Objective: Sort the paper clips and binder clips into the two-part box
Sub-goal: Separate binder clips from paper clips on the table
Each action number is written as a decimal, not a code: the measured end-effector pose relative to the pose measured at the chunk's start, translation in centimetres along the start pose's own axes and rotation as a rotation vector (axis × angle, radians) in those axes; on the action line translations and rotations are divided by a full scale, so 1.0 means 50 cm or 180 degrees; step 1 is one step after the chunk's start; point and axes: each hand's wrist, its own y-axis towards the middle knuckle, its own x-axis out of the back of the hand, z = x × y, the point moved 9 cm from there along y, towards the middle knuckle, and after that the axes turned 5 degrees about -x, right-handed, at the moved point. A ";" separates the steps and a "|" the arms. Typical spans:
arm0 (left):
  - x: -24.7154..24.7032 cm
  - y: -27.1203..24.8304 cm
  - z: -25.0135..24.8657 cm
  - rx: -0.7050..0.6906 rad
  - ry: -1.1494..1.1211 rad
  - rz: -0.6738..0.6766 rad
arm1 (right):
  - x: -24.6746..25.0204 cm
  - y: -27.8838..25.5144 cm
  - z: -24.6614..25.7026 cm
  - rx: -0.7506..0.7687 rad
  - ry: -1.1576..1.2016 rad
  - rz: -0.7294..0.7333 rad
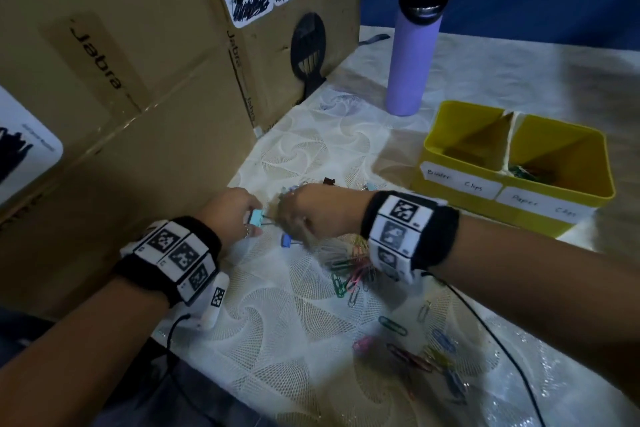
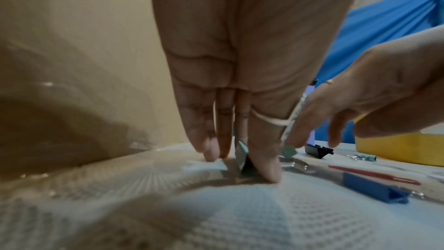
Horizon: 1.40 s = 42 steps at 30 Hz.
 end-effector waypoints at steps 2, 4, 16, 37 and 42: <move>0.007 -0.005 0.001 0.0094 -0.0081 -0.0098 | -0.009 0.018 0.013 0.0021 -0.0203 0.0079; 0.009 -0.012 0.008 0.0195 -0.0093 -0.0157 | -0.013 0.031 0.011 -0.0011 -0.0538 0.0083; 0.006 -0.041 -0.017 -0.0179 -0.0195 -0.0413 | -0.116 -0.096 -0.081 -0.0210 -0.0868 0.0710; -0.071 -0.059 -0.129 -0.1003 0.0147 0.0764 | -0.115 -0.230 -0.059 -0.0531 -0.0029 0.0708; -0.040 -0.067 -0.206 -0.1214 0.0166 0.0432 | -0.072 -0.288 -0.062 -0.0728 0.0251 0.0152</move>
